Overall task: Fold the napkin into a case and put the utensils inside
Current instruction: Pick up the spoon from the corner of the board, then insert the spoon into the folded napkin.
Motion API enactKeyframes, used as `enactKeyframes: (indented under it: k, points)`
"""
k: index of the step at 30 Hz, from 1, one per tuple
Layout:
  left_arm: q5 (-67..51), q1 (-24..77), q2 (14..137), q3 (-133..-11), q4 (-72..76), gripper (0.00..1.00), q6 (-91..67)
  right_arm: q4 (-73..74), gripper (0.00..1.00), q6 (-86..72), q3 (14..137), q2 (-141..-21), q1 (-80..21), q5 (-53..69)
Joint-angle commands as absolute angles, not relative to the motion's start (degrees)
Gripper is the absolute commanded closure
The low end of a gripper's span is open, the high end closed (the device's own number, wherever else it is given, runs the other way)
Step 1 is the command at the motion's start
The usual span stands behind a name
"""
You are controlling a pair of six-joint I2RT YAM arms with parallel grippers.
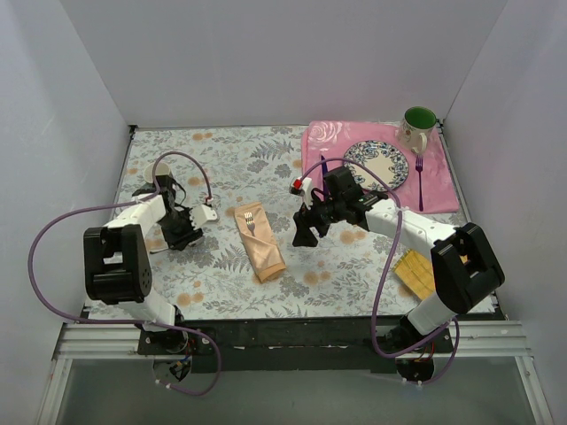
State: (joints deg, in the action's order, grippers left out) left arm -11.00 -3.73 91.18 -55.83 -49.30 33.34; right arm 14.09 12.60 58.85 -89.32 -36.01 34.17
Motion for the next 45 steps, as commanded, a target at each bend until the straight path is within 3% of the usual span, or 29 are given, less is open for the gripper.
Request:
enactKeyframes:
  k: [1,9,13,16,20,23,29,34,38,45]
  points:
    - [-10.19,-2.20,92.37,-55.20,-46.67,0.63,32.00,13.97,0.24,12.57,60.29,-88.24,-35.77,34.28]
    - [-6.77,-0.79,96.68,-52.30,-42.90,0.71,33.49,14.41,0.24,12.83,60.21,-87.89,-35.86,33.84]
    - [-5.27,1.49,95.45,-49.22,-39.65,1.00,31.47,14.33,0.24,12.75,60.38,-87.98,-35.68,33.57]
    - [-7.29,1.67,93.61,-49.65,-38.59,1.00,25.69,14.15,0.24,12.74,60.21,-88.15,-35.68,33.66]
    - [-13.94,1.93,94.13,-60.44,-43.84,1.00,14.53,13.98,0.24,12.74,60.03,-87.98,-35.60,33.49]
    - [-14.24,2.81,96.06,-72.65,-44.29,1.00,-3.64,13.89,0.25,12.66,60.29,-87.89,-35.60,33.31]
    - [3.31,10.98,99.31,-87.96,-42.28,1.00,-35.82,13.71,0.24,12.13,60.29,-87.54,-35.42,32.26]
    - [3.96,13.01,103.09,-99.99,-48.59,1.00,-65.13,14.41,0.24,10.90,59.94,-86.75,-33.85,30.76]
    - [1.33,14.50,104.32,-100.29,-52.46,1.00,-80.20,14.77,0.23,12.13,58.80,-84.82,-32.43,29.63]
    - [6.94,24.17,106.08,-93.88,-49.84,1.00,-86.04,15.12,0.07,12.57,56.78,-82.71,-31.64,27.07]
